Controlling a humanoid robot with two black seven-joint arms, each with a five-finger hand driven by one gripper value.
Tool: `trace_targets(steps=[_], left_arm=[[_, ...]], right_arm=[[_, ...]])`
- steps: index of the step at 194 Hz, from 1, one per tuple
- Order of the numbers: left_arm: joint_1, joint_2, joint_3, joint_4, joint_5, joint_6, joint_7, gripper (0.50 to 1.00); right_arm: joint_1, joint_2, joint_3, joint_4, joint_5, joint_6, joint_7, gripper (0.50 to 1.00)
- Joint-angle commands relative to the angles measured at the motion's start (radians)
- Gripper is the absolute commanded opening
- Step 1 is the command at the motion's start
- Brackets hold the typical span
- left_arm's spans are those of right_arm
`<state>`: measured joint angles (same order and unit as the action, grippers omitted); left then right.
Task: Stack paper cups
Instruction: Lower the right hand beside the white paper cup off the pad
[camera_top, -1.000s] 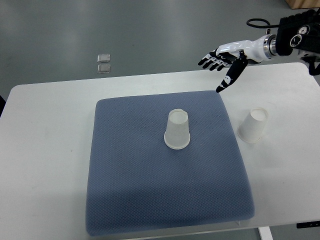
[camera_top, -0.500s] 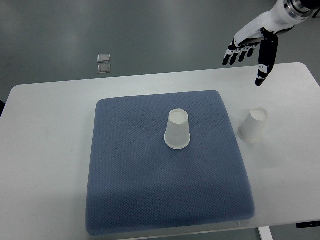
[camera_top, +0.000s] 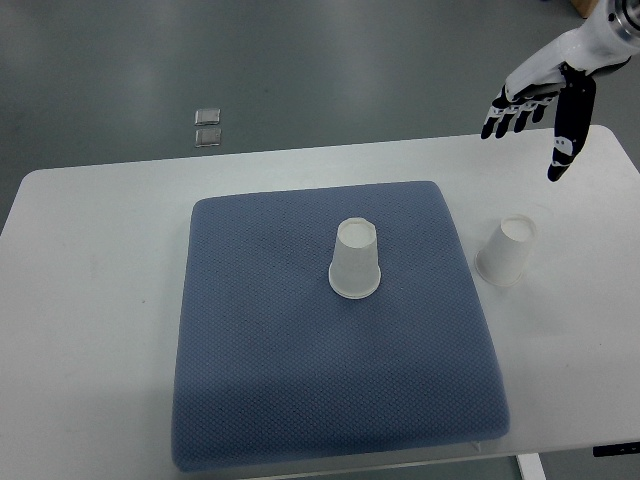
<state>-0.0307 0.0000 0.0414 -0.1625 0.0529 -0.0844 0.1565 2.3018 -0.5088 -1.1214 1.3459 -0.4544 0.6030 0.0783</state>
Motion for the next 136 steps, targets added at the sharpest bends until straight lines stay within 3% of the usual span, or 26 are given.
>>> trace_targets(steps=[1, 46, 89, 136], left_arm=[[0.000, 0.000, 0.000, -0.003, -0.001, 0.000, 0.000, 1.000], [0.000, 0.000, 0.000, -0.003, -0.001, 0.000, 0.001, 1.000], [0.000, 0.000, 0.000, -0.005, -0.001, 0.000, 0.000, 1.000], [0.000, 0.000, 0.000, -0.005, -0.001, 0.000, 0.000, 1.000]], right_arm=[[-0.068, 0.000, -0.002, -0.017, 0.000, -0.068, 0.000, 0.926], [-0.245, 0.009, 0.008, -0.064, 0.002, -0.269, -0.002, 0.926], [-0.369, 0.021, 0.012, -0.113, 0.002, -0.292, 0.000, 0.926], [-0.469, 0.053, 0.012, -0.179, 0.005, -0.374, -0.005, 0.926]])
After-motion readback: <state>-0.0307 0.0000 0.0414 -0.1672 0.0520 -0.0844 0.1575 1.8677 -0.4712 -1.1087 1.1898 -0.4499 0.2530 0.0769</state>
